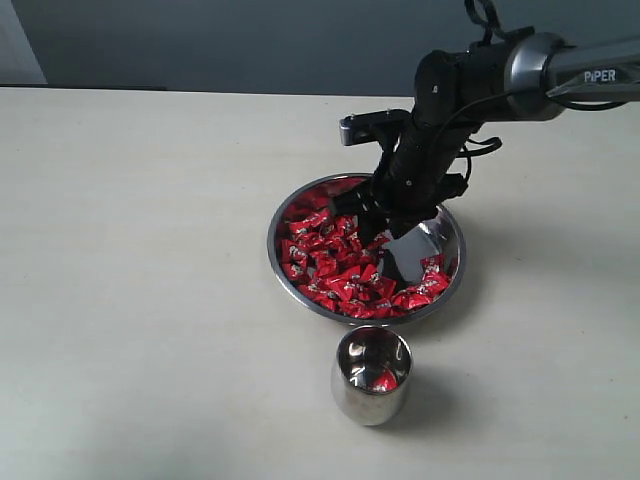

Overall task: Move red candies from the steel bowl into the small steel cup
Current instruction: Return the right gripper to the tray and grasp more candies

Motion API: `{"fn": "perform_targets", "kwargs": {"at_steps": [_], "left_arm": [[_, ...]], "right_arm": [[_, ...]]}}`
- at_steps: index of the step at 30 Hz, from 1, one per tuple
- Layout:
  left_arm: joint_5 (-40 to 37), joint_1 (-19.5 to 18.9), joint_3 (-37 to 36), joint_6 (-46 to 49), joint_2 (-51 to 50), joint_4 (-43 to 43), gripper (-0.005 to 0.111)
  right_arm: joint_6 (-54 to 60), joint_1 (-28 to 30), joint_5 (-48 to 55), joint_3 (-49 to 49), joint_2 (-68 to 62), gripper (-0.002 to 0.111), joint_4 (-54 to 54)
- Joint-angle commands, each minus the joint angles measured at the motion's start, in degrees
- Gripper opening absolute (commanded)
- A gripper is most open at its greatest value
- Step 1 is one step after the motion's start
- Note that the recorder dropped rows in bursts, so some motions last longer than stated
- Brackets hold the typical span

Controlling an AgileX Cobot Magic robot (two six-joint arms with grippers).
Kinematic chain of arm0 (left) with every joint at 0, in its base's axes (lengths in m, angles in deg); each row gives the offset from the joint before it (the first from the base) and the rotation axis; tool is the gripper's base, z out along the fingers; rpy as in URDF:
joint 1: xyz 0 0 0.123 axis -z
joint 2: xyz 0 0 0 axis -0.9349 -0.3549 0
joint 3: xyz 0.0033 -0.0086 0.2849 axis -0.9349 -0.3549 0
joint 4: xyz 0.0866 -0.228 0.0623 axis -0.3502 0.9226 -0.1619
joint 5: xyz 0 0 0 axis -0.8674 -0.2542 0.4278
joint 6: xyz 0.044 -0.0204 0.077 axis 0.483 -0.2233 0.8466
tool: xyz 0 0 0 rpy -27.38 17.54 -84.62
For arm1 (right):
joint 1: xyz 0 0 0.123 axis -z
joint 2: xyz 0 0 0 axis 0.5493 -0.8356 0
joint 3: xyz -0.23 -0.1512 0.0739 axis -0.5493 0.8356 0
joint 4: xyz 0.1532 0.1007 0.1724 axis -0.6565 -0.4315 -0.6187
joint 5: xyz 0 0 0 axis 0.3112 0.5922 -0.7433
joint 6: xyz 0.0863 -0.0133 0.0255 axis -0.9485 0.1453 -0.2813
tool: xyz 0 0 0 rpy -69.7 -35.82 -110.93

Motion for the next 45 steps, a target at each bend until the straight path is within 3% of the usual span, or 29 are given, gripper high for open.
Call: {"fn": "perform_targets", "kwargs": {"at_steps": [1, 4, 8, 12, 13, 16, 17, 23, 30, 33, 45], "left_arm": [[0.41, 0.3, 0.06, -0.22, 0.25, 0.14, 0.0], [0.41, 0.3, 0.06, -0.22, 0.25, 0.14, 0.0], [0.41, 0.3, 0.06, -0.22, 0.25, 0.14, 0.0], [0.41, 0.3, 0.06, -0.22, 0.25, 0.14, 0.0], [0.41, 0.3, 0.06, -0.22, 0.25, 0.14, 0.0], [0.41, 0.3, 0.06, -0.22, 0.25, 0.14, 0.0], [0.41, 0.3, 0.06, -0.22, 0.25, 0.14, 0.0], [0.41, 0.3, 0.06, -0.22, 0.25, 0.14, 0.0], [0.41, 0.3, 0.06, -0.22, 0.25, 0.14, 0.0], [0.41, 0.3, 0.06, -0.22, 0.25, 0.14, 0.0], [0.41, 0.3, 0.06, -0.22, 0.25, 0.14, 0.0]], "right_arm": [[0.67, 0.2, -2.44, -0.41, -0.59, 0.046, -0.14], [0.67, 0.2, -3.3, -0.41, -0.67, 0.041, -0.14], [0.67, 0.2, -2.65, -0.41, -0.82, 0.021, 0.01], [0.67, 0.2, -2.52, -0.41, -1.68, 0.02, 1.2], [0.67, 0.2, -2.52, -0.41, -1.68, 0.022, 1.23], [0.8, 0.2, -2.62, -0.41, -1.68, 0.048, 1.23], [0.8, 0.2, -2.62, -0.41, -1.68, 0.049, 1.33], [0.8, 0.2, -3.07, -0.41, -1.68, 0.019, 2.41], [0.8, 0.2, -3.07, -0.41, -1.57, 0.015, 2.63], [0.8, 0.2, -3.2, -0.41, -0.9, -0.001, 2.85], [0.8, 0.2, 0.25, -0.41, 5.18, -0.001, 4.81]]}}
